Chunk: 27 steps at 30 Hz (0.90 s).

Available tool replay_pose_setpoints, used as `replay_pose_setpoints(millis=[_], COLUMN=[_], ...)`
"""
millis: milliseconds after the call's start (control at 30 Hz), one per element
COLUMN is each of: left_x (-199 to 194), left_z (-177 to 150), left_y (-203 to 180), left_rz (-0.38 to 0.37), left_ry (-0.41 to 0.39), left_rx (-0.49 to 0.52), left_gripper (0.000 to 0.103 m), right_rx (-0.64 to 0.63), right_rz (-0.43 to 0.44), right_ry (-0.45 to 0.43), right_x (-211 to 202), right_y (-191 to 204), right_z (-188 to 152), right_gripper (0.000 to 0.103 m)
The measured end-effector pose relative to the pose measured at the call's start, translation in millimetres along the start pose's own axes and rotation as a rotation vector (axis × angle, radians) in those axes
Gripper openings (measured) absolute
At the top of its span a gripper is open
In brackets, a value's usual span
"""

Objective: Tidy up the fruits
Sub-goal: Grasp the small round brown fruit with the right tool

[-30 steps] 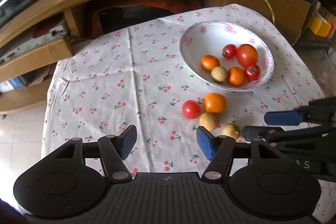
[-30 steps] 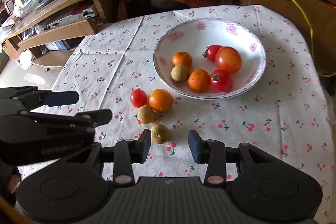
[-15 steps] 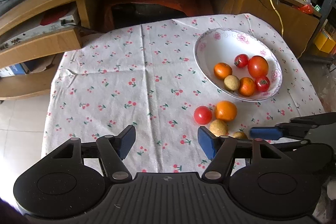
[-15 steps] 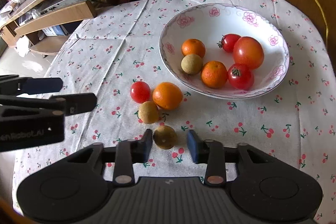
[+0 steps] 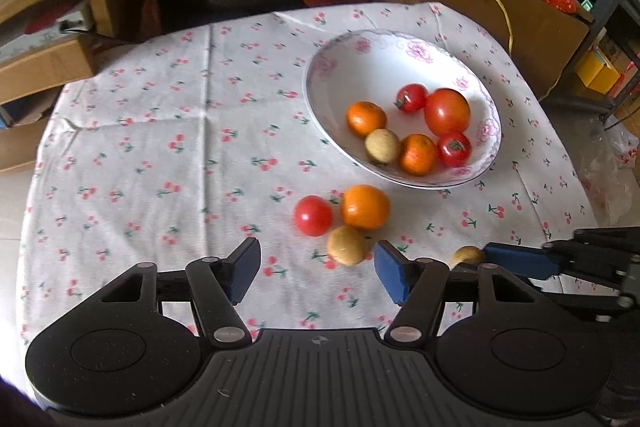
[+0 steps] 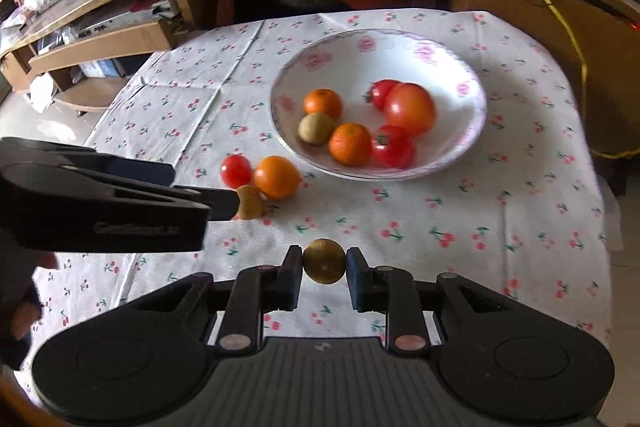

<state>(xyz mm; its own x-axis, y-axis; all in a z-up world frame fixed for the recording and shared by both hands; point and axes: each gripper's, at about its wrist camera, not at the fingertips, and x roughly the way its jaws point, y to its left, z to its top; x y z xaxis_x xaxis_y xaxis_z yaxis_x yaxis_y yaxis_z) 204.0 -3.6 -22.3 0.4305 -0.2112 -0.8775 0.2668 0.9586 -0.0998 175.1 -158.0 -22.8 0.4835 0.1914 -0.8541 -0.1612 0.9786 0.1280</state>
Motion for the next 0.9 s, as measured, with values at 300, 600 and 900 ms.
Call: replay_pose_setpoints(millis=[300, 600, 900], left_x=[28, 21, 7], left_z=[4, 0, -1], left_y=[-22, -36, -32], left_rz=[0.024, 0.057, 0.029], left_ry=[0.029, -0.005, -0.006], left_rx=[0.04, 0.102, 0.048], left_gripper=[0.057, 0.038, 0.034], right_rx=[0.05, 0.051, 0.045], right_rz=[-0.009, -0.016, -0.003], right_ry=[-0.011, -0.018, -0.05], right_x=[-9, -11, -23], right_y=[-25, -30, -30], right_z=[-4, -4, -4], right_gripper=[0.025, 0.025, 0.025])
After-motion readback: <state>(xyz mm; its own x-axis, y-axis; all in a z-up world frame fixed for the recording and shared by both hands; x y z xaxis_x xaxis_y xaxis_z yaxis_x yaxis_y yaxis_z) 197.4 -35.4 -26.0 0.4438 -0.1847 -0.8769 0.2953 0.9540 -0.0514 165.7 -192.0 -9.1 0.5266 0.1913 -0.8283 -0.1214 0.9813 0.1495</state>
